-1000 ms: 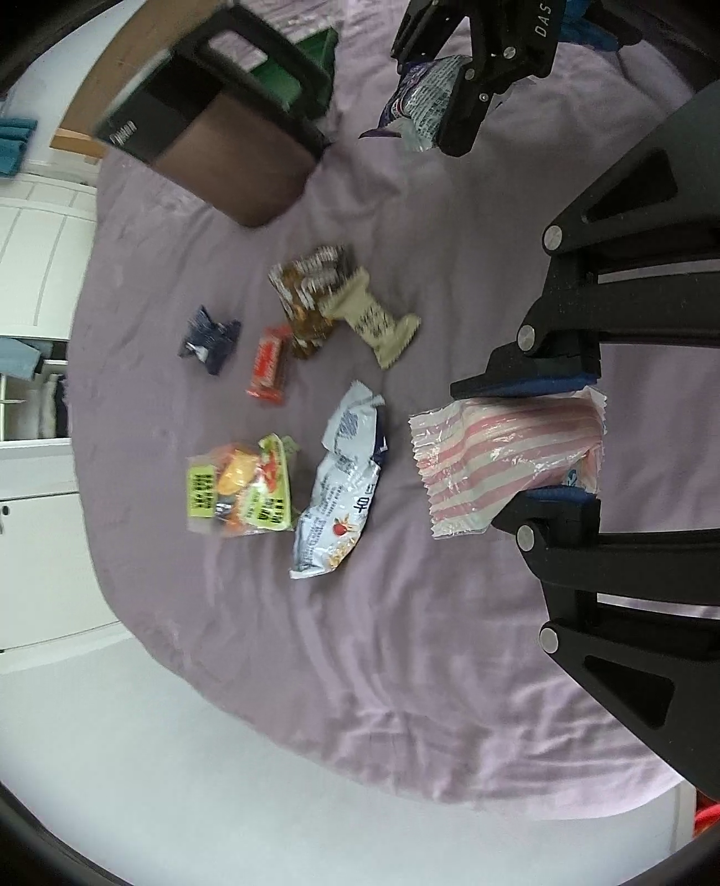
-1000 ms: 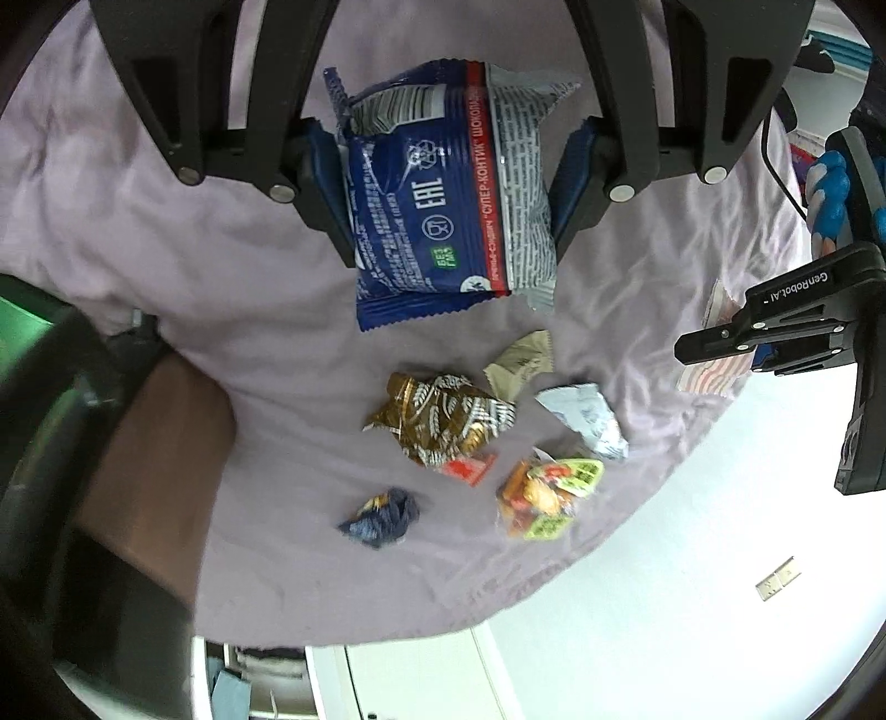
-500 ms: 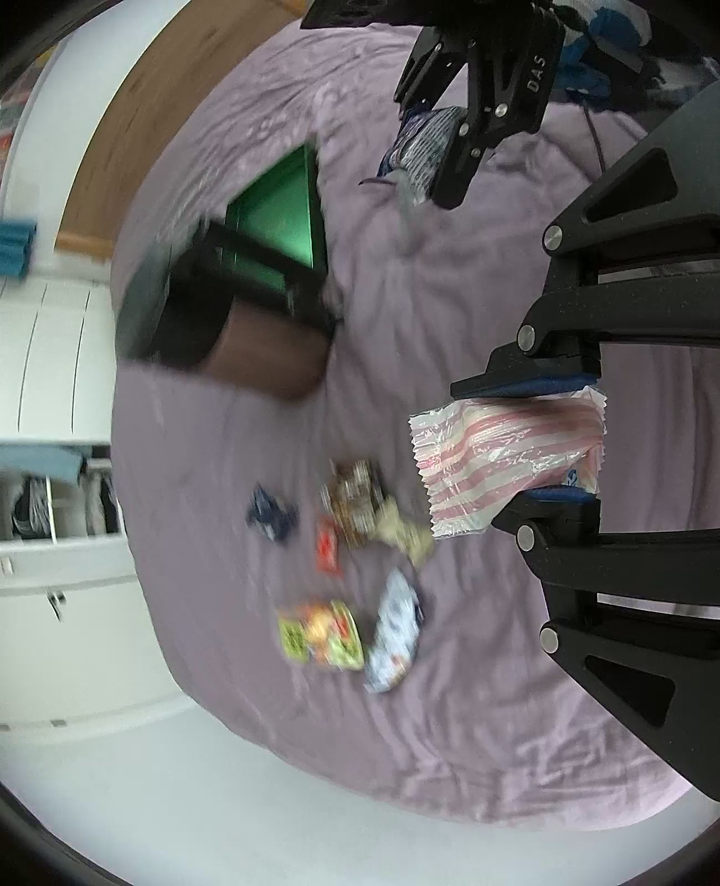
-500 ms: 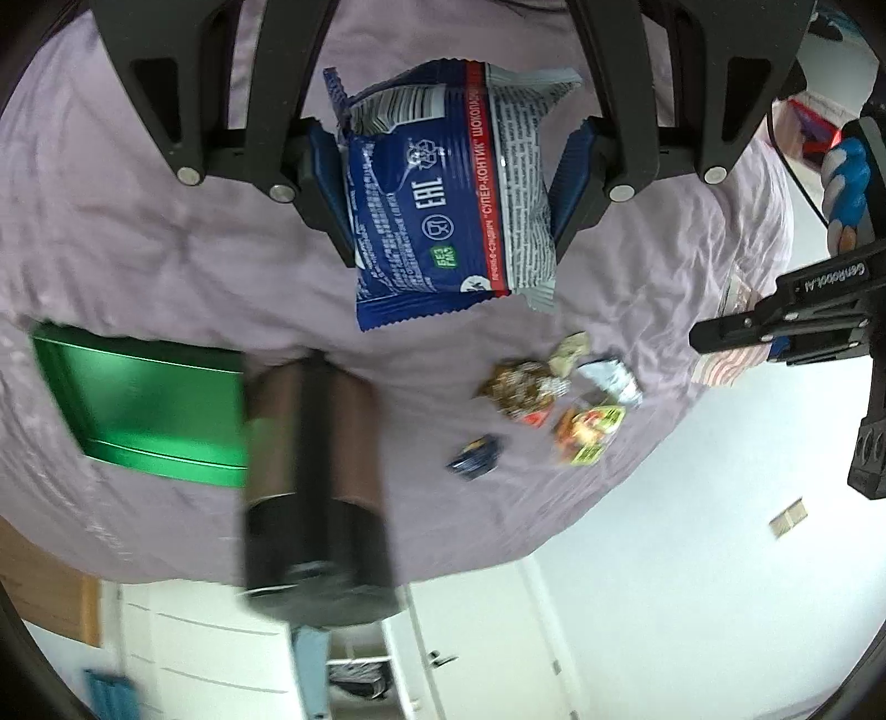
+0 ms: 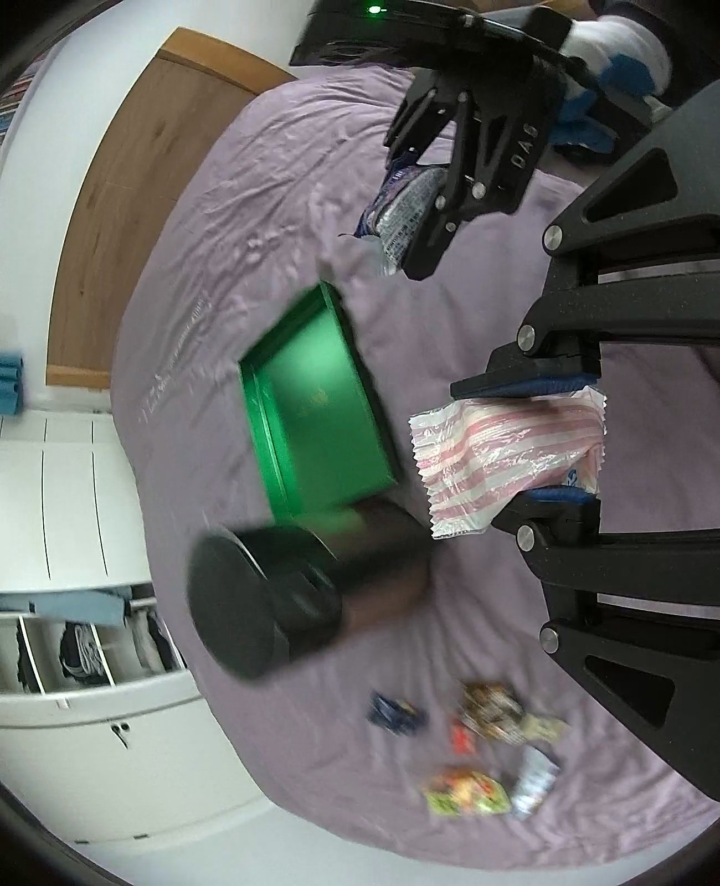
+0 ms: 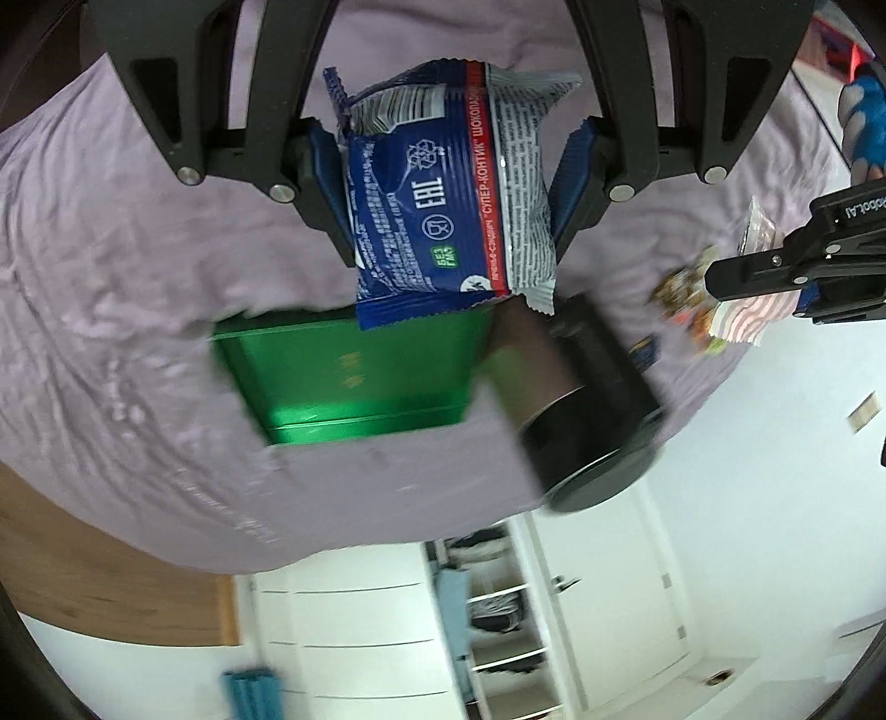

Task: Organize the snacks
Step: 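Carry both held packets over the green tray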

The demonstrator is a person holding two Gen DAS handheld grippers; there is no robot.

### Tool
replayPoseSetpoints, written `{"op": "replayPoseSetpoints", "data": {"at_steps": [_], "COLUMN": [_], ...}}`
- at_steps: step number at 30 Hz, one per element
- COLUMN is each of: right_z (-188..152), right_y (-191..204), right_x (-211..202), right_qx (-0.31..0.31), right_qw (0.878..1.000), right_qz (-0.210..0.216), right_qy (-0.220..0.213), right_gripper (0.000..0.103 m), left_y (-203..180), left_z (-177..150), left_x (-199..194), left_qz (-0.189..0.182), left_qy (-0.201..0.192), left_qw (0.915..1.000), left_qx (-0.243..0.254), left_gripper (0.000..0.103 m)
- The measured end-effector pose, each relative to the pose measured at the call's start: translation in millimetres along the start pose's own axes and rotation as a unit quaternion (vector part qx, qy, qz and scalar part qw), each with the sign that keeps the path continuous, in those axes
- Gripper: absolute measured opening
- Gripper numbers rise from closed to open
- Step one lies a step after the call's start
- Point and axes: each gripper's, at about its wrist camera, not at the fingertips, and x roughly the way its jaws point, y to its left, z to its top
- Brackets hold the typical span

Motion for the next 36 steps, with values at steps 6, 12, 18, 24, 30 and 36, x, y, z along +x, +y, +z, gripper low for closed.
{"op": "replayPoseSetpoints", "data": {"at_steps": [6, 12, 18, 24, 30, 36], "right_z": [44, 87, 118, 135, 140, 144], "right_y": [-50, -91, -116, -130, -142, -150], "right_x": [58, 160, 245, 294, 316, 331], "right_qx": [0.007, 0.004, 0.012, 0.018, 0.021, 0.022], "right_qw": [0.999, 0.998, 0.995, 0.992, 0.989, 0.985], "right_qz": [-0.035, -0.067, -0.086, -0.091, -0.095, -0.101], "right_qy": [-0.004, 0.022, 0.056, 0.086, 0.113, 0.136], "right_gripper": [0.08, 0.08, 0.081, 0.081, 0.081, 0.081], "left_y": [-26, -2, 27, 42, 40, 35], "left_z": [63, 111, 133, 142, 147, 157], "left_x": [76, 186, 266, 310, 326, 339], "left_qz": [0.003, 0.028, 0.04, 0.076, 0.086, 0.088], "left_qy": [-0.013, -0.002, 0.033, 0.056, 0.07, 0.088], "left_qw": [0.9999, 0.9991, 0.9961, 0.9906, 0.9876, 0.9848], "left_qx": [0.005, -0.034, -0.071, -0.099, -0.111, -0.121], "left_gripper": [0.022, 0.022, 0.022, 0.022, 0.022, 0.022]}}
